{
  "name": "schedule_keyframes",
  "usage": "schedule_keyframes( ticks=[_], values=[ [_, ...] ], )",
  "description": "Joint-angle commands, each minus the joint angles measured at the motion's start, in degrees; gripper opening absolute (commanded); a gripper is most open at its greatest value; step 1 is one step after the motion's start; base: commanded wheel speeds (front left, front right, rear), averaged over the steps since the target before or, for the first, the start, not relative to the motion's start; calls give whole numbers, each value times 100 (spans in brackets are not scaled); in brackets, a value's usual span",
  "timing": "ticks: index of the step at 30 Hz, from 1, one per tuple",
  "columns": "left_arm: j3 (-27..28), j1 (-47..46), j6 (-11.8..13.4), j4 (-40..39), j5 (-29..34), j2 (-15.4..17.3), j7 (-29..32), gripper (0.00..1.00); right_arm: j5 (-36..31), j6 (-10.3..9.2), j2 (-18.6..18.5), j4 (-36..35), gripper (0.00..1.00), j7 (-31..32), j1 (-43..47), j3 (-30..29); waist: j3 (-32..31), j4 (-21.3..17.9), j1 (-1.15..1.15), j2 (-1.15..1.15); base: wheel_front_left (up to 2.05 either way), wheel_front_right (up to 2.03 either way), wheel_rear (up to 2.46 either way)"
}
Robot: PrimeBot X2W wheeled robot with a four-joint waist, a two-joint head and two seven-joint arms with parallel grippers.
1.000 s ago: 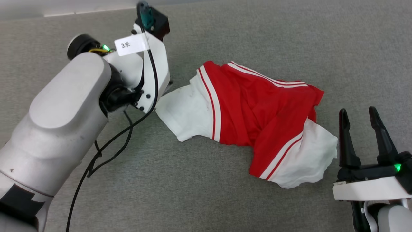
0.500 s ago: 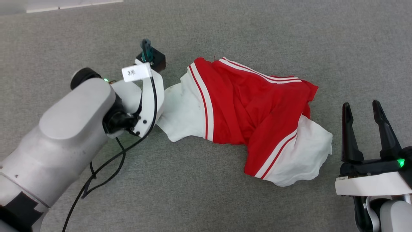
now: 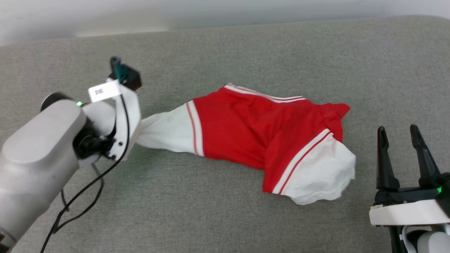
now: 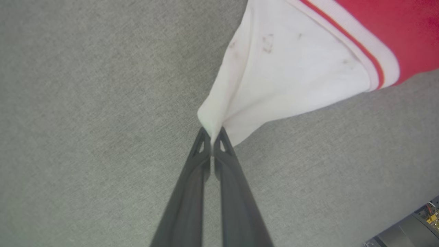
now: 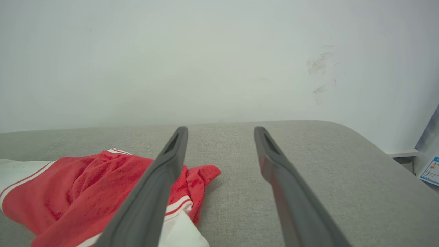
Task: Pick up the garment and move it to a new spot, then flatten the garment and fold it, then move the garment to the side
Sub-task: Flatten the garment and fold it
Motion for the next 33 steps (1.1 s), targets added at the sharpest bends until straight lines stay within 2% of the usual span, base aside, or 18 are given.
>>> schedule_keyframes(
  ticks=[1,5,10,11,12,17,21,28,33],
  values=[
    [-7,121,0,32,-40,30,-25,0,-24,-2,12,14,100,-11,58,14,-59,42,0,0,0,0,0],
    [18,443,67,208,-186,150,-111,0,-26,-2,11,21,100,-11,120,42,-121,32,0,0,0,0,0],
    [-23,823,118,416,-274,128,-282,0,-64,-2,12,38,100,-11,174,31,-198,24,0,0,0,0,0],
    [-8,865,117,441,-278,111,-371,24,-68,-2,11,40,100,-11,194,10,-218,33,0,0,0,0,0],
    [25,898,123,456,-278,91,-484,100,-70,-2,12,47,100,-11,222,-9,-242,47,0,0,0,0,0],
    [167,701,105,424,-219,106,-878,100,-71,-2,12,68,100,-11,287,-52,-376,135,0,0,0,0,0],
    [315,453,88,271,-288,152,-931,100,-60,-2,12,78,100,-11,302,-15,-441,177,0,0,0,0,0],
    [221,186,85,113,-319,285,-345,100,-66,-2,12,36,100,-11,291,37,-406,147,0,0,0,0,0],
    [87,372,166,172,-362,213,-114,100,-66,-2,12,10,100,-11,177,54,-249,60,0,0,0,0,0]
  ],
)
